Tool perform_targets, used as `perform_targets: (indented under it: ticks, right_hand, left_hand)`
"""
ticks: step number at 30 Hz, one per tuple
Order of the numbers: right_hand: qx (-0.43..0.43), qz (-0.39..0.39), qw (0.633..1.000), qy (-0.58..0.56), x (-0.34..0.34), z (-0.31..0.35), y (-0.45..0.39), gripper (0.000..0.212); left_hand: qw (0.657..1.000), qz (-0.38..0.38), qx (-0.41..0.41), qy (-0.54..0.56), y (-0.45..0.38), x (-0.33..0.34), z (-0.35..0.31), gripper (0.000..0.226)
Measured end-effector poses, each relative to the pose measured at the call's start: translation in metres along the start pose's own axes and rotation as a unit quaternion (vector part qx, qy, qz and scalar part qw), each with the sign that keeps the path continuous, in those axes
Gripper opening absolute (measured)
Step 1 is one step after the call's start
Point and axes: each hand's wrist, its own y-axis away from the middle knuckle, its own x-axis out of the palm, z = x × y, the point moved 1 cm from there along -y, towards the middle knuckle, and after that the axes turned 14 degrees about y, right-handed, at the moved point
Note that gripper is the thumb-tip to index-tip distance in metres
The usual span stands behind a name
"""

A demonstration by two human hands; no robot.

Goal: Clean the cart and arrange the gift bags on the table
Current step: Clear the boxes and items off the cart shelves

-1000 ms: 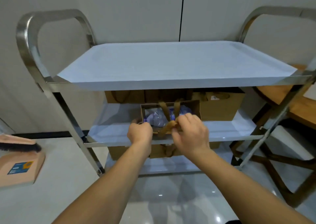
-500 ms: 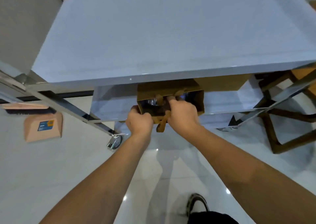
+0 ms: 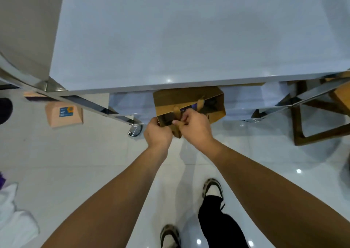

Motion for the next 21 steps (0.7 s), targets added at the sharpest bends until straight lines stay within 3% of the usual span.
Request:
perform_targets:
  ticks: [3,6,9,12,17,21]
  right_hand:
    - [-0.016,-0.065,0.996,-0.063,-0.007,-0.006,0.005,0.027]
    - [-0.059,0.054,0.997,0.013,-0.002,0.001,-0.001,0.036]
    - [-0.072,0.137,0.986,0.062,-0.004,0.008,0.000,0.011]
    - [-0.082,0.124,0.983,0.107,-0.020,0.003,0.014,0.022]
    - [-0.066,0.084,0.992,0.071,-0.050,0.001,0.053,0.023]
    - [-0.045,0.016,0.995,0.090,-0.079,0.020,0.071,0.017]
  left_hand:
    - [1.000,-0.005,0.006,-0.012,0.004,0.002,-0.001,0.015]
    - [1.000,0.001,0.002,-0.019,0.007,0.006,-0.001,0.021]
    - [0.999,0.002,0.009,-0.051,0.013,0.004,-0.004,0.020]
    - [0.997,-0.003,-0.002,-0.081,0.019,0.000,-0.008,0.021]
    - [0.991,0.004,0.004,-0.137,0.042,-0.011,-0.029,0.016]
    - [0.977,0.079,0.059,-0.191,0.067,-0.028,-0.040,0.022]
